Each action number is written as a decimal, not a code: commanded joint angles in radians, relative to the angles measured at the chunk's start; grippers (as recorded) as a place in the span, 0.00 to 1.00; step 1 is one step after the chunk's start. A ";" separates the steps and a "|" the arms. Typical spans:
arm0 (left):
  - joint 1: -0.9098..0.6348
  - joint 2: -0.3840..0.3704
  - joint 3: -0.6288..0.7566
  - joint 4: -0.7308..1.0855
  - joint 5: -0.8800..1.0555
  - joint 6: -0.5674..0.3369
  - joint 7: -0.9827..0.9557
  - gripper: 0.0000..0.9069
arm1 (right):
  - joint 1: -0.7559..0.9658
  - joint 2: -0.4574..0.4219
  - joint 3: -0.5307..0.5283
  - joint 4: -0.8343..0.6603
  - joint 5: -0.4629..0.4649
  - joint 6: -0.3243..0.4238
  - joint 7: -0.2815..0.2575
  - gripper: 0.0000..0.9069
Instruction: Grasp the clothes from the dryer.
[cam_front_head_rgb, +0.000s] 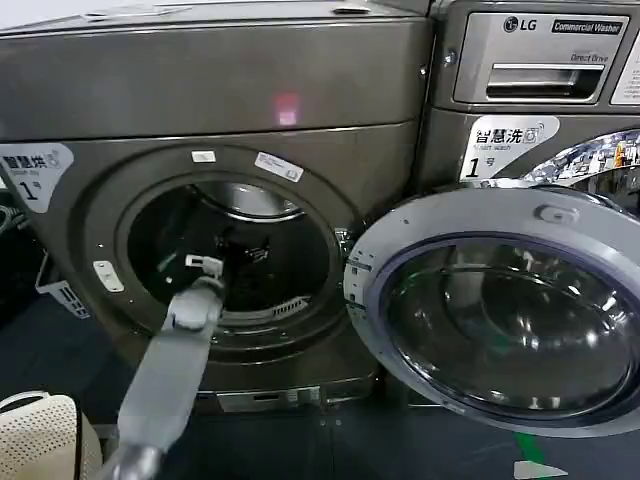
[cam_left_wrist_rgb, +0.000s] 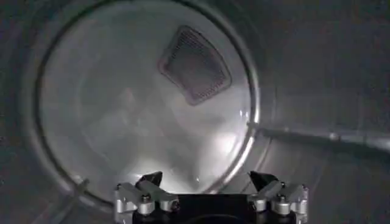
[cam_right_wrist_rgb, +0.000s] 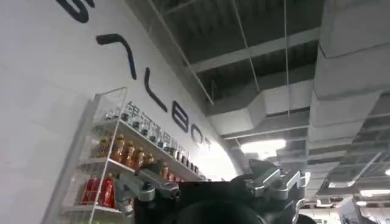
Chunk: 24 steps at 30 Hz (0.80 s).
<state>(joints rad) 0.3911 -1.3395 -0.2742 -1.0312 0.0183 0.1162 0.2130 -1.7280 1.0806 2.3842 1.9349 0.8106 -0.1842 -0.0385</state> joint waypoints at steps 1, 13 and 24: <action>-0.252 0.033 0.128 0.338 0.176 -0.033 0.288 1.00 | 0.006 0.000 -0.004 0.001 -0.001 0.000 -0.003 1.00; -0.471 0.028 0.448 0.638 0.457 -0.309 0.683 1.00 | 0.016 0.000 -0.003 0.007 0.003 0.000 -0.009 1.00; -0.566 -0.024 0.527 0.715 0.733 -0.307 0.824 1.00 | 0.023 0.006 -0.012 0.009 -0.002 0.003 -0.011 1.00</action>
<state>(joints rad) -0.0927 -1.3430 0.1825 -0.4093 0.5465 -0.1667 0.9162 -1.7054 1.0875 2.3744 1.9425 0.8088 -0.1824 -0.0489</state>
